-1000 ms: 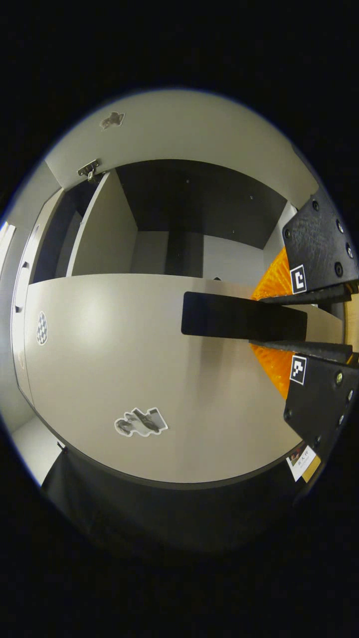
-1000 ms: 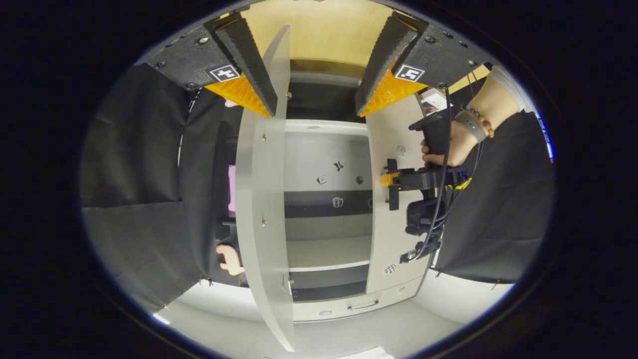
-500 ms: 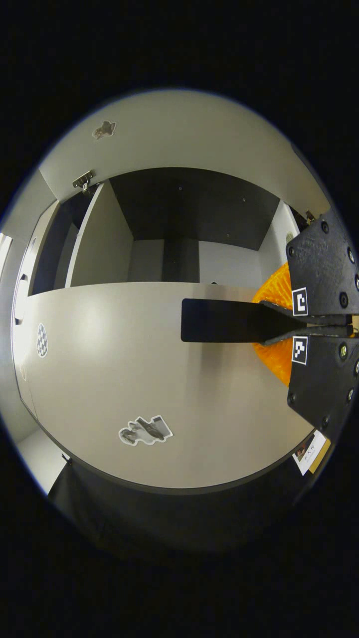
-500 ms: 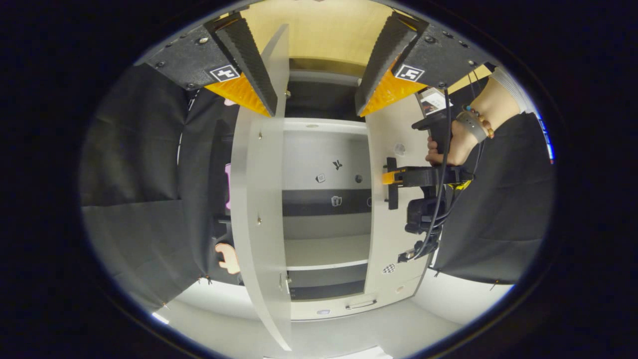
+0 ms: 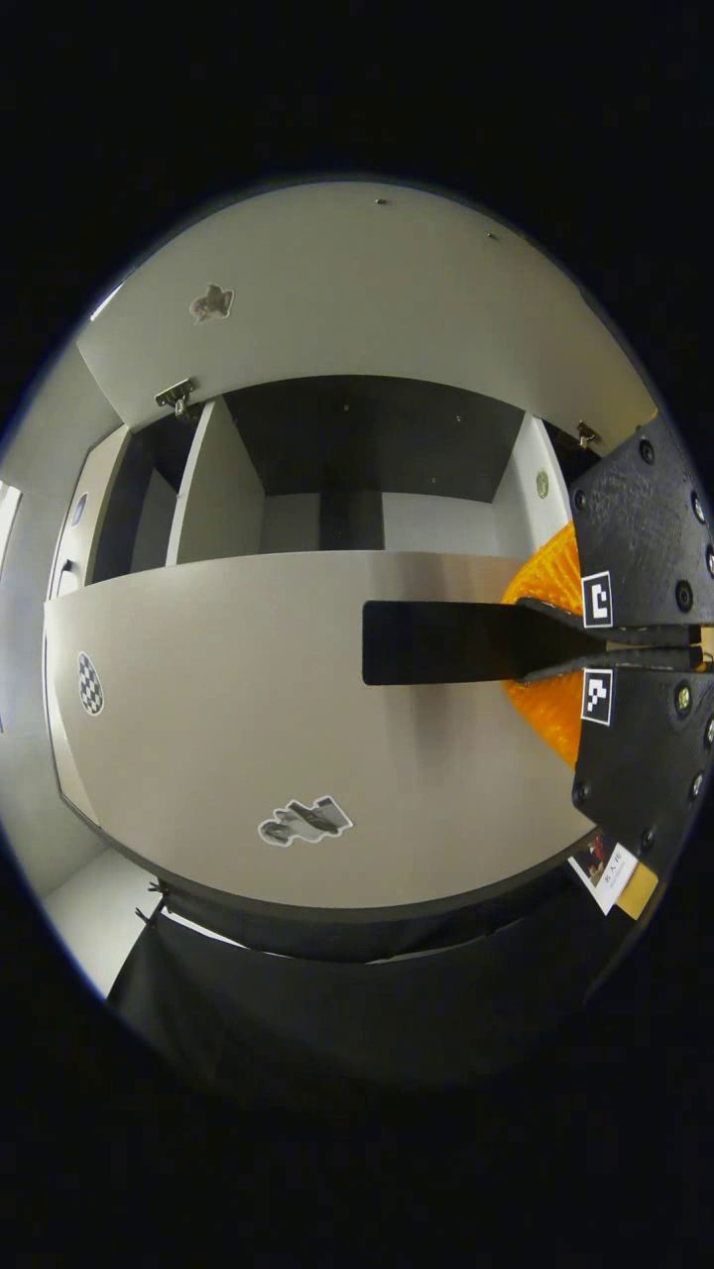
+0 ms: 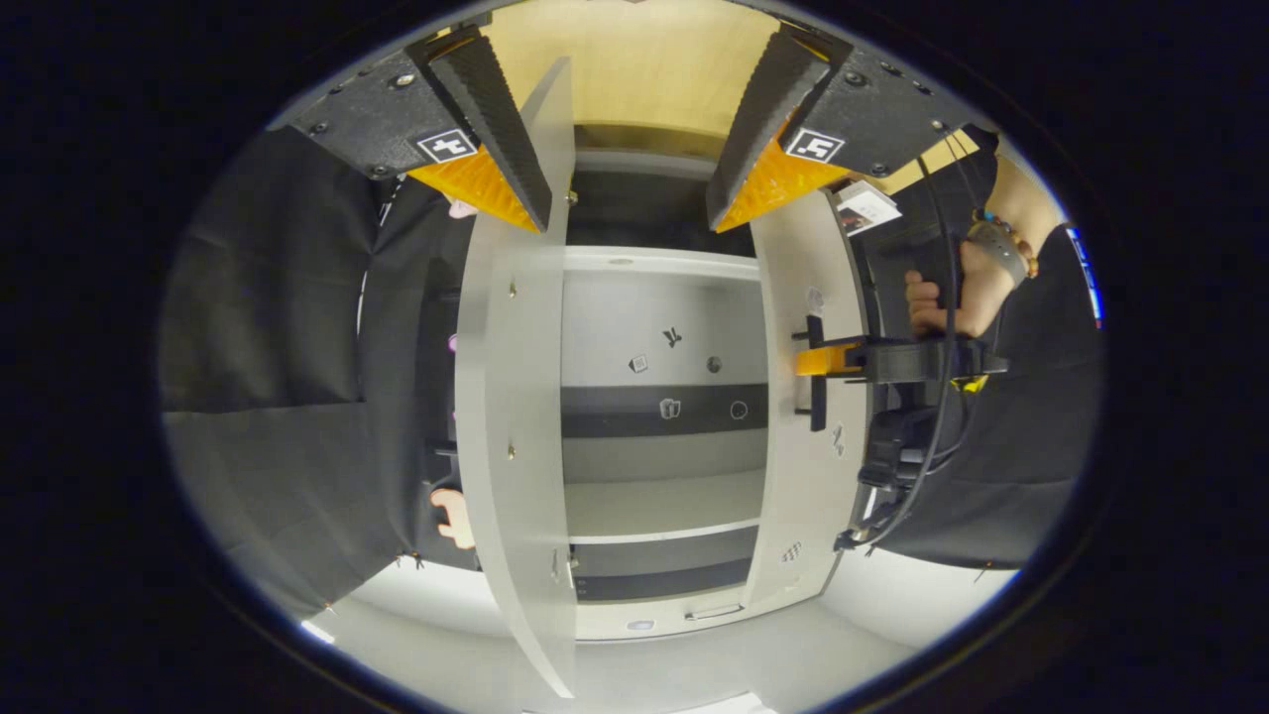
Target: Open the right door of the double-door shoe cabinet with the right hand, and open the left door with the left hand.
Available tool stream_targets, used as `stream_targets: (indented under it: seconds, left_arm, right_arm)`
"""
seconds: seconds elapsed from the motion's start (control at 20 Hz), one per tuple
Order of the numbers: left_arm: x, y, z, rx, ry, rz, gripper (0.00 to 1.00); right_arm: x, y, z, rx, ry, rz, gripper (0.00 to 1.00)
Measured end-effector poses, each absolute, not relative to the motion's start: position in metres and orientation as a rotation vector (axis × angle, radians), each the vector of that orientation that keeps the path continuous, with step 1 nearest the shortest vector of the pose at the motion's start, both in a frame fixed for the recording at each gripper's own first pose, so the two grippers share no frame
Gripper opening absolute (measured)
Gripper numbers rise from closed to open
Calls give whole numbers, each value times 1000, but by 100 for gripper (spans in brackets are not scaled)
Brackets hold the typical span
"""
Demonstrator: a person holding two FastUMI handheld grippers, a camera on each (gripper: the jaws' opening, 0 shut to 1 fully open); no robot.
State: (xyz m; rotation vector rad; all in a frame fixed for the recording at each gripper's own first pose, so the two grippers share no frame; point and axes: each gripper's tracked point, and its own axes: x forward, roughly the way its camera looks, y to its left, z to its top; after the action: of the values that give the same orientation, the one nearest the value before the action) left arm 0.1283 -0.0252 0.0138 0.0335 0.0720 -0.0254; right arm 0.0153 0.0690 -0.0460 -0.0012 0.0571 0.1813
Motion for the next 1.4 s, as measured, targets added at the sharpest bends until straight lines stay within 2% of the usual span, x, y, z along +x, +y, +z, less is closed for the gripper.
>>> stream_targets:
  seconds: [0.55, 1.1, 1.15, 1.2, 1.25, 1.4]
  left_arm:
    - [93, -3, 18, 81, 57, -29, 1]
    - [70, 24, 20, 85, 43, 31, 0]
    - [67, 28, 21, 84, 41, 42, 11]
    - [65, 32, 21, 81, 41, 55, 11]
    - [63, 36, 22, 78, 41, 68, 0]
    - [60, 42, 21, 69, 40, 82, 0]
  right_arm:
    - [15, 75, -51, 0, 65, 183, 98]
    - [32, 94, -53, -20, 70, 209, 98]
    - [32, 95, -55, -22, 73, 213, 98]
    - [33, 96, -55, -27, 75, 214, 98]
    - [34, 96, -56, -32, 77, 213, 98]
    - [37, 101, -58, -31, 81, 223, 98]
